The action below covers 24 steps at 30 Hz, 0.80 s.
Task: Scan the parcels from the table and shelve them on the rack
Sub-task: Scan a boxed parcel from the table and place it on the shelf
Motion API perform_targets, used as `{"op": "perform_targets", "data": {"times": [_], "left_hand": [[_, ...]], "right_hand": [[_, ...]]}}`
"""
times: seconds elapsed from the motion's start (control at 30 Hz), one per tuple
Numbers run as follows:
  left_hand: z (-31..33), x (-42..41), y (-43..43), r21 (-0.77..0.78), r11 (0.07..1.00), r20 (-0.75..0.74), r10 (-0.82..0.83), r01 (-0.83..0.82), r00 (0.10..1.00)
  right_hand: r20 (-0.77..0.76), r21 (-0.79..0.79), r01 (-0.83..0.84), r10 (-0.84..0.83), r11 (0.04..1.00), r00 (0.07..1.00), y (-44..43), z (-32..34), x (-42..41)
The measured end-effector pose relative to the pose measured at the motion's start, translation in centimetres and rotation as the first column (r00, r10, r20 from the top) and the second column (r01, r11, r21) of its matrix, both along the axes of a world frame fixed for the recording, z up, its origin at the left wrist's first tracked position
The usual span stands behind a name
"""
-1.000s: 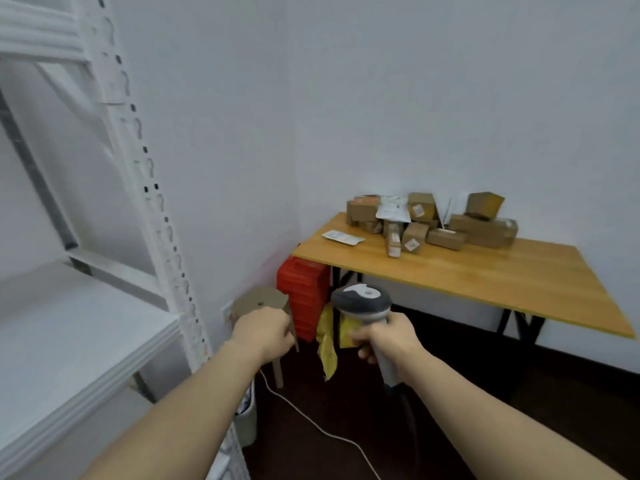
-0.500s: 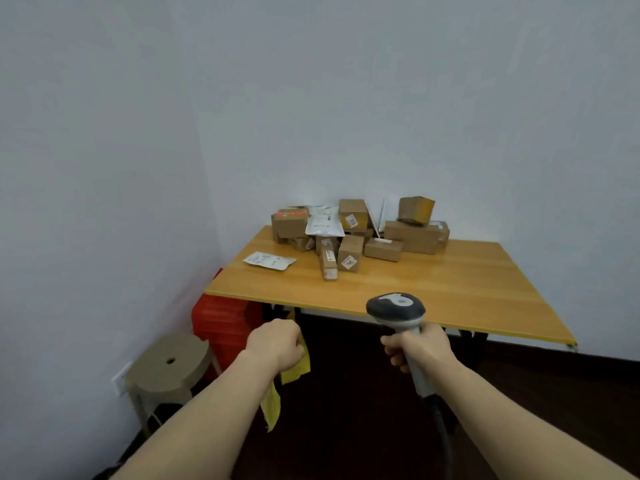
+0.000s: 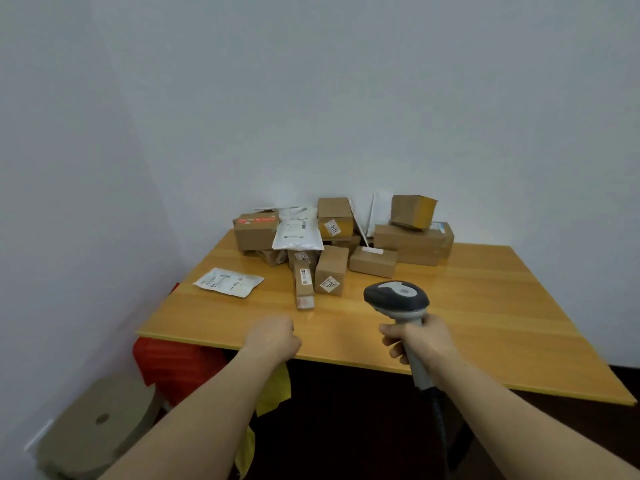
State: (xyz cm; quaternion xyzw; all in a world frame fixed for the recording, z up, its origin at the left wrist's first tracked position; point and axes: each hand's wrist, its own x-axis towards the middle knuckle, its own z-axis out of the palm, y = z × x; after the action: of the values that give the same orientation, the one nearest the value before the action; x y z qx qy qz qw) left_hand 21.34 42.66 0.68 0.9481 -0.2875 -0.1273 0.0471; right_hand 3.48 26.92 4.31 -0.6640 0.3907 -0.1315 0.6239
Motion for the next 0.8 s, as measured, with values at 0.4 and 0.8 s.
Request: {"op": "perform_targets", "data": {"times": [0.4, 0.8], "left_hand": [[-9.2, 14.0, -15.5, -0.173, 0.885, -0.217, 0.393, -0.432, 0.893], [-15.0, 19.5, -18.8, -0.238, 0.678, -0.454, 0.555, -0.695, 0.697]], "right_hand": [[-0.055, 0.179, -0.162, 0.174, 0.97, 0.983, -14.7, -8.3, 16.5], [-0.119, 0.195, -0.226, 0.252, 0.954, 0.96, -18.9, -13.0, 21.1]]}}
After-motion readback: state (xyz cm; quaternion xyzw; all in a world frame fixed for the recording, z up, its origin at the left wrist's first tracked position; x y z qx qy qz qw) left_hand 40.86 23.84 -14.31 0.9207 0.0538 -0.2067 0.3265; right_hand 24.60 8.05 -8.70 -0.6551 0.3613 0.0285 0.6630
